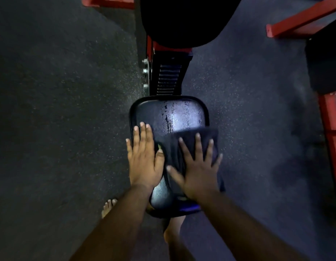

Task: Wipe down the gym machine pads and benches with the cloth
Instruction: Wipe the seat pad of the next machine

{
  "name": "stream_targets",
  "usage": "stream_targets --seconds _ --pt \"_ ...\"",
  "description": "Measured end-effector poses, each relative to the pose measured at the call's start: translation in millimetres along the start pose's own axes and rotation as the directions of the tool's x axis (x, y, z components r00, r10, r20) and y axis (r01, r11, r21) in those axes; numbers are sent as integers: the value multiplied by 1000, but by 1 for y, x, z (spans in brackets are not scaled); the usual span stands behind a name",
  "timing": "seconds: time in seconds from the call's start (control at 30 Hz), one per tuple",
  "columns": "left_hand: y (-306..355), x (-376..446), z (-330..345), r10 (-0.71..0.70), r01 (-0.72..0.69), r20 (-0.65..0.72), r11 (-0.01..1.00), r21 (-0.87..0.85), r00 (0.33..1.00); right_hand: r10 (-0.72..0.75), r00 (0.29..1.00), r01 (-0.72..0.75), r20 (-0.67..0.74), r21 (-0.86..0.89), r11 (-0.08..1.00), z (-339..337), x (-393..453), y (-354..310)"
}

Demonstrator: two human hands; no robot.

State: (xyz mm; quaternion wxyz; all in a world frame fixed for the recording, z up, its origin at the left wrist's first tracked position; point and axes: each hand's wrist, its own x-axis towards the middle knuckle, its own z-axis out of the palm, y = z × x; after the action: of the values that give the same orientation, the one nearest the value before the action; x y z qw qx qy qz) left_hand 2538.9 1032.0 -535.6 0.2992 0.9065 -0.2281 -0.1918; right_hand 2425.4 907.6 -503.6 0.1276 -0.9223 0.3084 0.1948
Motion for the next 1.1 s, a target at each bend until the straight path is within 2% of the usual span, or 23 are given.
stream_targets --seconds 0.1,0.17,0.23,0.3,0.37,0.4,0.53,0.6,0.67,0.73,0.77,0.87,1.0,1.07,1.1 --pt "-7 -1 4 29 -31 -41 998 -56 999 -36 999 36 -37 -12 999 -26 90 -30" --pt "-7 -1 3 26 -31 -55 997 -75 998 -24 998 23 -58 -17 1000 -31 113 -36" --pt "-5 -2 -4 12 -19 -61 993 -118 998 -61 994 60 -91 -17 998 -24 80 -32" --pt "-2 -5 -8 3 -12 -49 986 -165 999 -89 992 88 -87 -13 996 -3 12 -23" --pt "-5 -15 -13 -27 23 -17 982 -190 999 -92 995 92 -21 -26 995 10 -37 -15" --pt "-10 -23 -13 -52 52 7 979 -197 999 -81 997 82 17 -25 996 11 -36 -14" --pt "-26 -46 -11 -77 100 110 970 -220 991 -60 998 59 -36 -19 998 -18 75 -55" --pt "-29 -44 -16 -79 108 118 957 -269 990 -44 997 42 -70 -28 999 -30 126 -80" --pt "-27 -45 -26 -157 198 132 891 -408 979 -61 994 56 -87 -53 997 -30 126 -90" --pt "-29 -45 -39 -256 284 130 776 -564 958 -179 981 173 -77 -82 982 -21 80 -83" --pt "-31 -46 -45 -286 300 120 750 -590 951 -238 969 232 -59 -93 968 -13 48 -76" --pt "-43 -54 -56 -279 296 117 778 -554 953 -276 961 278 33 -118 953 -5 7 -61" --pt "-65 -52 -51 -154 192 118 866 -461 981 -157 987 154 -32 -63 986 -24 110 -117" --pt "-75 -45 -53 -166 197 108 865 -461 980 -168 985 163 -49 -103 981 -27 131 -138" --pt "-79 -41 -55 -179 202 94 863 -463 979 -226 973 218 -56 -121 968 -24 122 -139"
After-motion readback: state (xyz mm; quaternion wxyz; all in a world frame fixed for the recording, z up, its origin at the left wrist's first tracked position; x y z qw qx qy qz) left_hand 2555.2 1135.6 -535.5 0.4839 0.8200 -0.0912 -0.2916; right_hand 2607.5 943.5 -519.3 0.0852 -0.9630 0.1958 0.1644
